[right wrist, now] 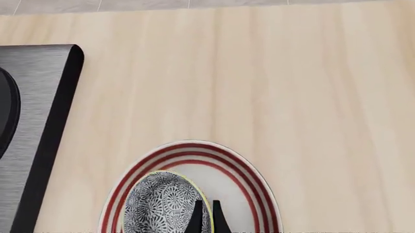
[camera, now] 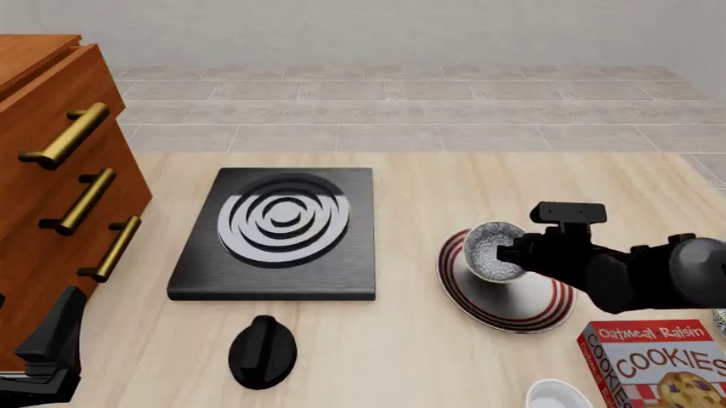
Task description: Pick the akita bowl on the stove and place it on the plate.
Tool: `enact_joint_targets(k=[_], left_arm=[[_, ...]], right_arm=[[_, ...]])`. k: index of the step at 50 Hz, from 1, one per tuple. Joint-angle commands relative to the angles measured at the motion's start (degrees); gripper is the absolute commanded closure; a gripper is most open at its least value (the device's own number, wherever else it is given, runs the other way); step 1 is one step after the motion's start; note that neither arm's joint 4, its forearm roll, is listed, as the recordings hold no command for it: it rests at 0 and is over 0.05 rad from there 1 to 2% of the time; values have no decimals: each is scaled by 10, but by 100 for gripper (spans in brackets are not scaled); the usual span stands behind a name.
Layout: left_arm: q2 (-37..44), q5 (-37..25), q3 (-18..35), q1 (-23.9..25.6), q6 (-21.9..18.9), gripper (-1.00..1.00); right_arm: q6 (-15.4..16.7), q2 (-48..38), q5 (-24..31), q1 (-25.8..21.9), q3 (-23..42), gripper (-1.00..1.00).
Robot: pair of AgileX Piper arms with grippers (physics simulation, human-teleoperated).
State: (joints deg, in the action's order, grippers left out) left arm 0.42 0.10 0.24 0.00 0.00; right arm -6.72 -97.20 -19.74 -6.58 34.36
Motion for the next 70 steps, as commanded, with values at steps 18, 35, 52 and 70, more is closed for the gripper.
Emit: enact_joint_targets(k=[18, 35, 52, 70], left_arm=[[0, 0, 0, 0, 0, -100], [0, 0, 0, 0, 0, -100], [0, 0, 0, 0, 0, -100], [0, 0, 0, 0, 0, -100]], right_arm=[[-7, -29, -26, 1, -5, 100], [-1, -16, -31, -3, -13, -100], [5, 9, -31, -5, -26, -100], [13, 60, 8, -1, -22, -100]])
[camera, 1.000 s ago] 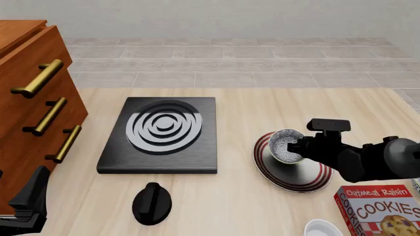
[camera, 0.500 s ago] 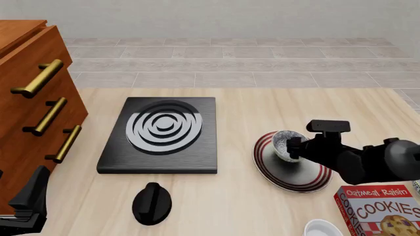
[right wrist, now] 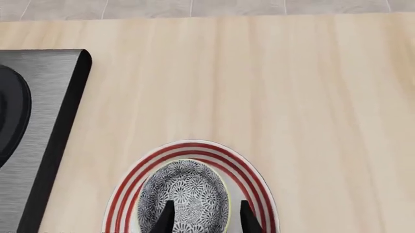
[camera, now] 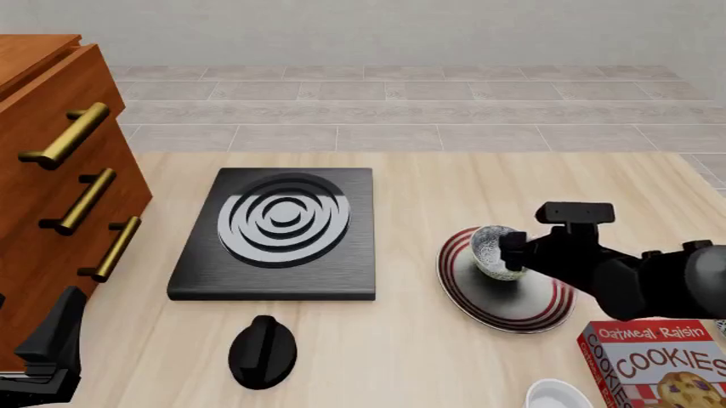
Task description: Pick the akita bowl on the stove and place it on the plate.
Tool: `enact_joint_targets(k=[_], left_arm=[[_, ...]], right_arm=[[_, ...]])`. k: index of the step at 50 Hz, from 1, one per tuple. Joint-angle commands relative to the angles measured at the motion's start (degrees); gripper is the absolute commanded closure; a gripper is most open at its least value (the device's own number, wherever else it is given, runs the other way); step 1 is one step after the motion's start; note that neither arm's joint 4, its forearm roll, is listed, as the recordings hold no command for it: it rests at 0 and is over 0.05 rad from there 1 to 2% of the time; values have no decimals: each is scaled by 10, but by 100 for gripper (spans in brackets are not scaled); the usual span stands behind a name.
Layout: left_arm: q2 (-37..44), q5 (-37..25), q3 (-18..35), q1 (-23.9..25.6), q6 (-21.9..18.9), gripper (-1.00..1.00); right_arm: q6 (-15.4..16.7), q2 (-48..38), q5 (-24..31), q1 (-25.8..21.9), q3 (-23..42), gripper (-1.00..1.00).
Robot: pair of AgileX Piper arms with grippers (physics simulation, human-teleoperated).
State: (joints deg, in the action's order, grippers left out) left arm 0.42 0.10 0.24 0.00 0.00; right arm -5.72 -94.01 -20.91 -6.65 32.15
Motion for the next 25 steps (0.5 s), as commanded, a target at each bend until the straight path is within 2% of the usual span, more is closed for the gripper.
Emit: enact_joint_targets(k=[1, 9, 25], left_arm=[[0, 0, 0, 0, 0, -100], [0, 0, 0, 0, 0, -100], [0, 0, 0, 0, 0, -100]], right_arm=[[4, 25, 18, 1, 0, -100], [10, 44, 32, 2, 1, -100], [-2, 94, 52, -5, -18, -100]])
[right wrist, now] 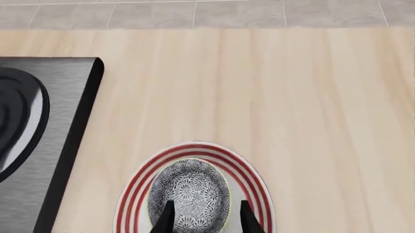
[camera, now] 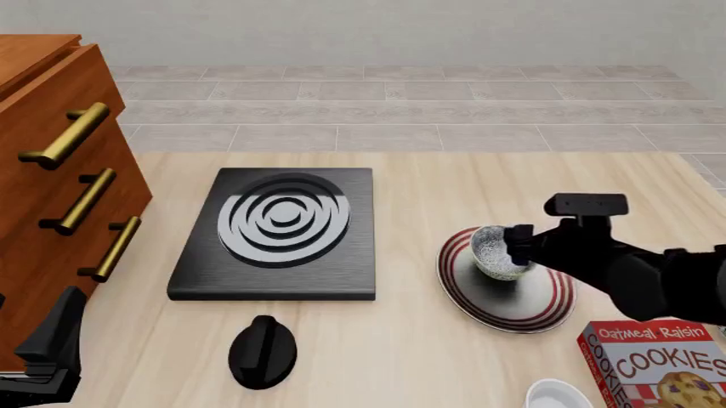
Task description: Pick the akita bowl on the stove and place it on the plate.
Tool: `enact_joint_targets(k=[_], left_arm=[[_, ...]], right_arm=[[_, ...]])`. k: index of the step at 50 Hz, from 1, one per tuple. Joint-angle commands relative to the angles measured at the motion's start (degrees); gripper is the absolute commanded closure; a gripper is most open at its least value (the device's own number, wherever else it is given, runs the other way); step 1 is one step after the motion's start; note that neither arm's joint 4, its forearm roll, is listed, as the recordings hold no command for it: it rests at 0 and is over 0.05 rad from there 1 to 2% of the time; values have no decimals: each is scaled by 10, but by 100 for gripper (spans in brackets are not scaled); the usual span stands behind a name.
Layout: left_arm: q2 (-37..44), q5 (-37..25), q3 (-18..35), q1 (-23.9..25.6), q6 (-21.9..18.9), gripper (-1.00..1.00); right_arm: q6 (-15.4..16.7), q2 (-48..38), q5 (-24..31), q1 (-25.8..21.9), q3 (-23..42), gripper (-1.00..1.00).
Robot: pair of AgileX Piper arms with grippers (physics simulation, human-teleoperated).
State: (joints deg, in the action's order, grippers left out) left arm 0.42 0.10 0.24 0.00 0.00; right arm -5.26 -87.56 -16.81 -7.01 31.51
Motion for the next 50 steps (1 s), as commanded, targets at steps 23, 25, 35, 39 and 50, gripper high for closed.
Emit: enact_joint_targets(k=[23, 25, 35, 39, 50], left_arm=[[0, 0, 0, 0, 0, -100], [0, 0, 0, 0, 0, -100], [0, 0, 0, 0, 0, -100], [0, 0, 0, 0, 0, -100], [0, 0, 0, 0, 0, -100]], right_arm=[[-24, 130, 48, -17, -38, -100], [-25, 141, 56, -17, -37, -100], [-32, 189, 72, -14, -46, -100], [-37, 223, 73, -15, -56, -100], [-53, 375, 74, -39, -102, -100]])
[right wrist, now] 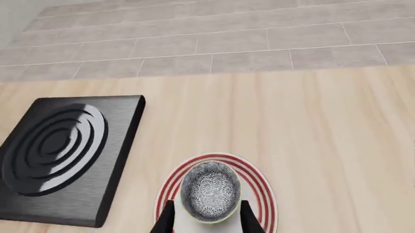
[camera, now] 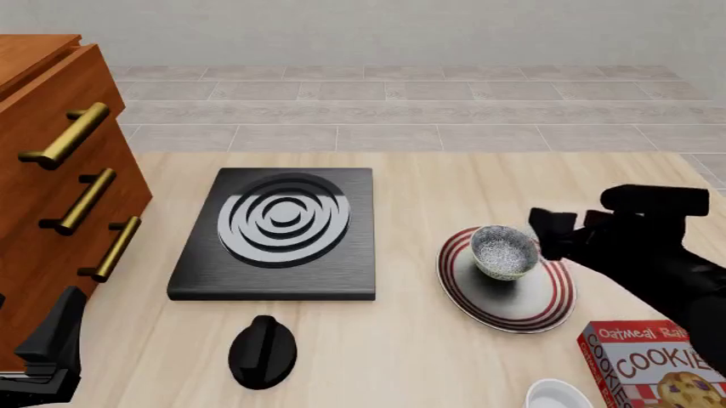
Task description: Pick the akita bowl on the stove and place it on the plate.
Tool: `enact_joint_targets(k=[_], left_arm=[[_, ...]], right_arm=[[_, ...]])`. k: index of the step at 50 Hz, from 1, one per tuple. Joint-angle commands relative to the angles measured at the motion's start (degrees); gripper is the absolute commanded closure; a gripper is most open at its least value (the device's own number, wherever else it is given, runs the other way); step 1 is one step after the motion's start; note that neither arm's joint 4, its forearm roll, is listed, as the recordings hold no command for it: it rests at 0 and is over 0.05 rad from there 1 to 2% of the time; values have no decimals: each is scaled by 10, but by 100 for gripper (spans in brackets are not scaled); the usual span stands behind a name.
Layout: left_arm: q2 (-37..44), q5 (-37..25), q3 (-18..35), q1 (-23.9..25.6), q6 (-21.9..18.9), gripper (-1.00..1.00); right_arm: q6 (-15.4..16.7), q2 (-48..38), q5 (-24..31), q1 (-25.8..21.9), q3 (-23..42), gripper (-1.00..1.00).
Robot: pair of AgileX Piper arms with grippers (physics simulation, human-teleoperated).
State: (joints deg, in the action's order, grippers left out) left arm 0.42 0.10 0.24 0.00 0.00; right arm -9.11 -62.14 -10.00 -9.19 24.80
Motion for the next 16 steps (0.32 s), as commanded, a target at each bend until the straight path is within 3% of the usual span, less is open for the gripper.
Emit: enact_joint_targets(k=[1, 13, 16], left_arm=[[0, 0, 0, 0, 0, -100], [0, 0, 0, 0, 0, -100], [0, 0, 0, 0, 0, -100]], right_arm=[[-14, 121, 6, -17, -35, -100], [-31, 227, -3, -30, -79, -100], [-51, 276, 5, -40, -94, -100]])
